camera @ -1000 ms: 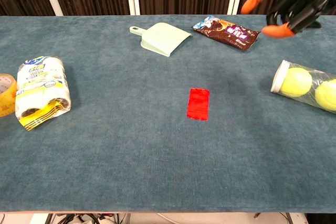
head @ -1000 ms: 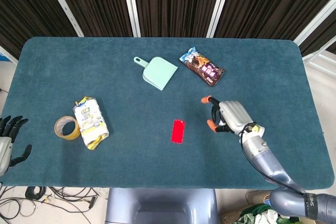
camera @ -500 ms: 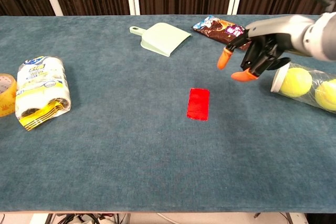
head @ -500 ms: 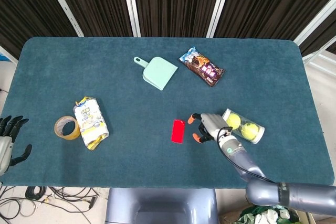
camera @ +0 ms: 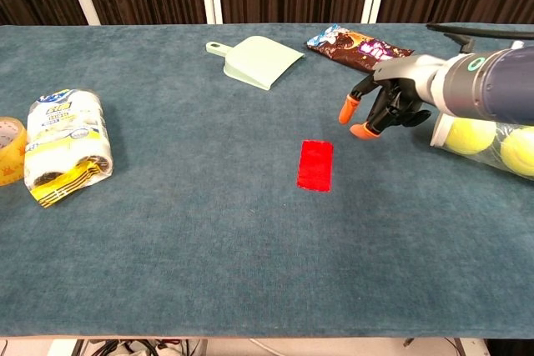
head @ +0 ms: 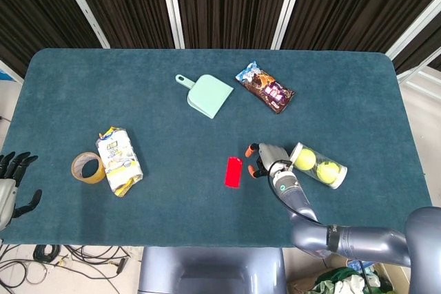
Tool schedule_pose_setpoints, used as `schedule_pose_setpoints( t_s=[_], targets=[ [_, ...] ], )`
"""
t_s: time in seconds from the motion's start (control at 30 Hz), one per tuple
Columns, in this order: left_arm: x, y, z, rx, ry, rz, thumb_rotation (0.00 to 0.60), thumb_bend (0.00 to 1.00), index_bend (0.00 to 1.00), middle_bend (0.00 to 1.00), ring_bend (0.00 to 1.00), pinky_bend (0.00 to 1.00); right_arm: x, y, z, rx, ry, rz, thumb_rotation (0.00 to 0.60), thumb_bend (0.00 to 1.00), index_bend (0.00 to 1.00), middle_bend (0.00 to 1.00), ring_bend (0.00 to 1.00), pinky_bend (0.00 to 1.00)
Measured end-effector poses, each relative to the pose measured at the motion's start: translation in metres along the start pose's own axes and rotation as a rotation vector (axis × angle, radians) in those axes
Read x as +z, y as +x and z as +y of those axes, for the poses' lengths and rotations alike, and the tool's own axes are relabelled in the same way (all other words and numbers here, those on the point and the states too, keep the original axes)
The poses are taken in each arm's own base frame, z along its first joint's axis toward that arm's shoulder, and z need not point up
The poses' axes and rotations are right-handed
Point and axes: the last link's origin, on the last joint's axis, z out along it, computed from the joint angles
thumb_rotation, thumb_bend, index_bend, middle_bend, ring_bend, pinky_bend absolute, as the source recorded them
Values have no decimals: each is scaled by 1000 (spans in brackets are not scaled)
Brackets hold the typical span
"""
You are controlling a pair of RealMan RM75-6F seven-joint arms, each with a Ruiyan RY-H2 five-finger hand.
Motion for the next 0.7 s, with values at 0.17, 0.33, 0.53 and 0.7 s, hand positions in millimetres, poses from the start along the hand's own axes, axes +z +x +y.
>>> schedule_pose_setpoints(
  t_s=[0.17,0.33,0.53,0.7],
  targets=[
    [0,0,0,0,1,-1,600,370,158,103,6,32,6,-6,-3,5,-7,-2,600,360,393,929,980,1000],
    [0,0,0,-1,2,-1,600,369,158,104,6,31,12,-9,-2,10,-24,6,600,335,393,929,980,1000],
    [0,0,0,-3,2,-1,600,370,158,103,6,32,20,-16,-1,21,-46,6,600,293,388,929,980,1000],
    [0,0,0,-5,3,-3,600,369,158,103,6,31,22,-22,-2,16,-46,1,600,286,388,929,980,1000]
  ],
)
